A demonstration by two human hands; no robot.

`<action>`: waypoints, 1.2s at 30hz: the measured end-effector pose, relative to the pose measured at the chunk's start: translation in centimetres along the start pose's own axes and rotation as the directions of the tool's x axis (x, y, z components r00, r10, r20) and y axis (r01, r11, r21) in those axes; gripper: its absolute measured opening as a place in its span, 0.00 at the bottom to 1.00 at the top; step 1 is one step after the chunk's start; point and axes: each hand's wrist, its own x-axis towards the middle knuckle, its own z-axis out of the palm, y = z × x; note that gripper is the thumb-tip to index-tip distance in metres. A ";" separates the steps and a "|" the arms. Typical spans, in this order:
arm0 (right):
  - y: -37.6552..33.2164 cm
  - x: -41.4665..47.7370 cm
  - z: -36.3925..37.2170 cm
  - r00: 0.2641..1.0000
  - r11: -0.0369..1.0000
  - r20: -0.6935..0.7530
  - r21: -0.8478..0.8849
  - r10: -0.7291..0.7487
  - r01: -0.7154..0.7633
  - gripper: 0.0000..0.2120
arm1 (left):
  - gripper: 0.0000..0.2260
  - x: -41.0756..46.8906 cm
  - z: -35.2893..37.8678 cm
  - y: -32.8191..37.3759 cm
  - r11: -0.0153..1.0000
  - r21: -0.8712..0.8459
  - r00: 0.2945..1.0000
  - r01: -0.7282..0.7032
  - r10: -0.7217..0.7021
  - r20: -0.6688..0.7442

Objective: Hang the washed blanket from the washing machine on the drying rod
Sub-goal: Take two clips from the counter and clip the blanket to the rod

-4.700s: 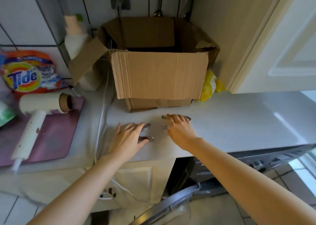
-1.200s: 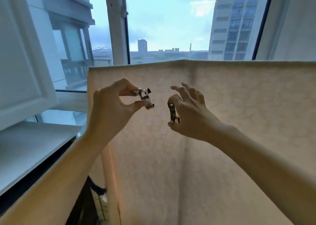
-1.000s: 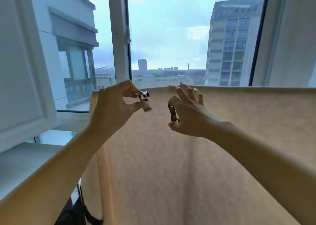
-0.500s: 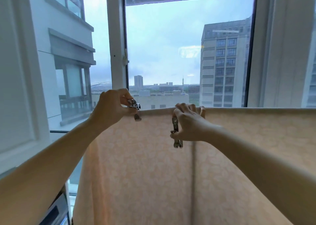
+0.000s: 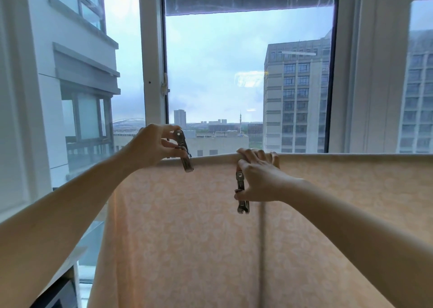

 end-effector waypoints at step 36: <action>10.0 -11.0 -1.4 0.968 0.988 -0.201 0.086 0.147 -0.132 0.27 | 0.15 4.9 18.9 7.2 0.662 0.439 0.691 -0.607 0.713 -0.118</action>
